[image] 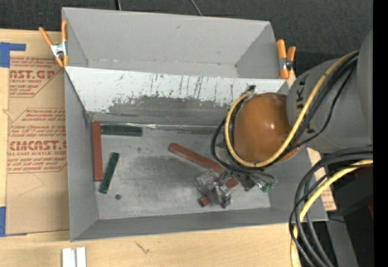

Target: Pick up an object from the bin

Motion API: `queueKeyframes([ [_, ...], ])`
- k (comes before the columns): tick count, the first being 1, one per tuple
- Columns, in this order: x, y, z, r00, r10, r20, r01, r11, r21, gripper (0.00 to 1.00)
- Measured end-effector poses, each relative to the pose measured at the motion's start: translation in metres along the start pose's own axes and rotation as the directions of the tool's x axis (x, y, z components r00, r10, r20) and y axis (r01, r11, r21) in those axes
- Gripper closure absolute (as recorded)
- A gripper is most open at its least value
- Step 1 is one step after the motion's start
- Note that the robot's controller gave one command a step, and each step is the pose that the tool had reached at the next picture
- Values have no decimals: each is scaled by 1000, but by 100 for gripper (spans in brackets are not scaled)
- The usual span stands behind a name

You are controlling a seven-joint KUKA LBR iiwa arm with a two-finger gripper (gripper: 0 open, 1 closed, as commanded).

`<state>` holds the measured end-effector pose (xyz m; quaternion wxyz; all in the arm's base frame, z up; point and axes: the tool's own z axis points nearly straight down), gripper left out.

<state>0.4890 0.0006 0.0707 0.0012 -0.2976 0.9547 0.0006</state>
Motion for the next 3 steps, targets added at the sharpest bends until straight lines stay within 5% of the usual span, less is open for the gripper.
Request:
queueKeyframes([
  [1, 4, -7, 0, 1000, -7, 0, 7, 1000, 0, 100],
  [2, 2, 0, -51, 1000, -2, -2, 2, 1000, -1, 0],
  [3, 2, 0, -51, 1000, -2, -2, 2, 1000, -1, 0],
])
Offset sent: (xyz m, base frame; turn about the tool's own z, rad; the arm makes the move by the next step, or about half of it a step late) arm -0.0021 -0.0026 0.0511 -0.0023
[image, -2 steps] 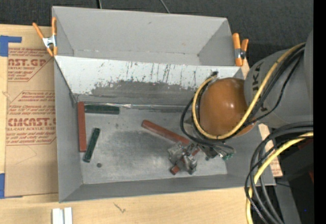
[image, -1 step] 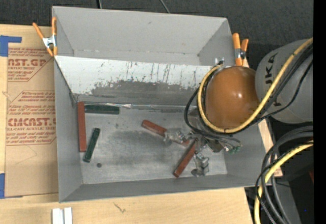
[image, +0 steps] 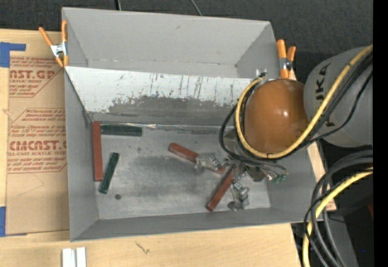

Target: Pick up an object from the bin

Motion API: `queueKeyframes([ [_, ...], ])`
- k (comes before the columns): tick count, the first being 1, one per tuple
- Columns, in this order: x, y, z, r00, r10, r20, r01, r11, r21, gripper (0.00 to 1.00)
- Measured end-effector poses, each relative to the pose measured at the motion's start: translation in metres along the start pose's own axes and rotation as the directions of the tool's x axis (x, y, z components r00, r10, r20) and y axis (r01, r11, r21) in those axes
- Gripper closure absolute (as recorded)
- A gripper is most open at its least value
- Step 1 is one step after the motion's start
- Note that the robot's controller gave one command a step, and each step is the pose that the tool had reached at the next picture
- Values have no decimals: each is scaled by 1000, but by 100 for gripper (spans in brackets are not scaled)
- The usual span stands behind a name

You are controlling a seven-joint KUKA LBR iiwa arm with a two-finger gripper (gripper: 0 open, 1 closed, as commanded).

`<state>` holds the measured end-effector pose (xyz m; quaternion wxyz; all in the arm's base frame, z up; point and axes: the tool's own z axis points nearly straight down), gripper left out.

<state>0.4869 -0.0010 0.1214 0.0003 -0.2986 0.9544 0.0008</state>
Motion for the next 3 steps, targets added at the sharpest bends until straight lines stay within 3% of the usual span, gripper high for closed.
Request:
queueKeyframes([
  [1, -8, -20, 52, 960, -279, -1, 279, 960, -1, 100],
  [2, -8, -20, 52, 960, -279, -1, 279, 960, -1, 100],
  [3, -20, -2, -130, 956, -294, 6, 294, 956, 7, 100],
])
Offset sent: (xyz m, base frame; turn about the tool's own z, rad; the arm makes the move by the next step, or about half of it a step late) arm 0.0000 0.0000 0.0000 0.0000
